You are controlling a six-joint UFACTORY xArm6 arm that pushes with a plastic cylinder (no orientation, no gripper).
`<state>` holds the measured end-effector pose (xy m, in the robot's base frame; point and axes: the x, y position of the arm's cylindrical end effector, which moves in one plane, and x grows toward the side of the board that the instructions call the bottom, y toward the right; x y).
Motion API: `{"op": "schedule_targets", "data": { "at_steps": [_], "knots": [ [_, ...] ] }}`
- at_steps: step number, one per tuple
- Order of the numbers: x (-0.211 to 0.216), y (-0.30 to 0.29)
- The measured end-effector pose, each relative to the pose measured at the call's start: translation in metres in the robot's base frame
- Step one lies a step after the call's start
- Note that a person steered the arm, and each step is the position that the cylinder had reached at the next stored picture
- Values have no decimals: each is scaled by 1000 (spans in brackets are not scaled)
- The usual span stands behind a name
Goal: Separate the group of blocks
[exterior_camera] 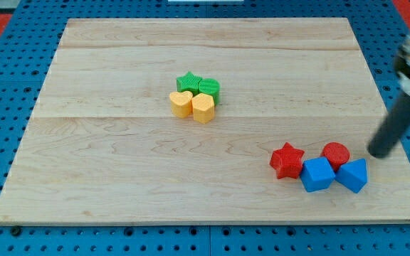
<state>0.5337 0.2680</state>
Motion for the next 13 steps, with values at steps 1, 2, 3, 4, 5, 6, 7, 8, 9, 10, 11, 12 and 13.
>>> {"op": "schedule_targets", "data": {
  "at_steps": [1, 2, 3, 4, 5, 6, 7, 8, 9, 10, 11, 12, 13],
  "knots": [
    [11, 33],
    [24, 39],
    [34, 46],
    [34, -6],
    [32, -37],
    [23, -64],
    [19, -74],
    [19, -75],
    [19, -75],
    [19, -81],
    [19, -130],
    [12, -152],
    [-8, -161]
  ]
}}
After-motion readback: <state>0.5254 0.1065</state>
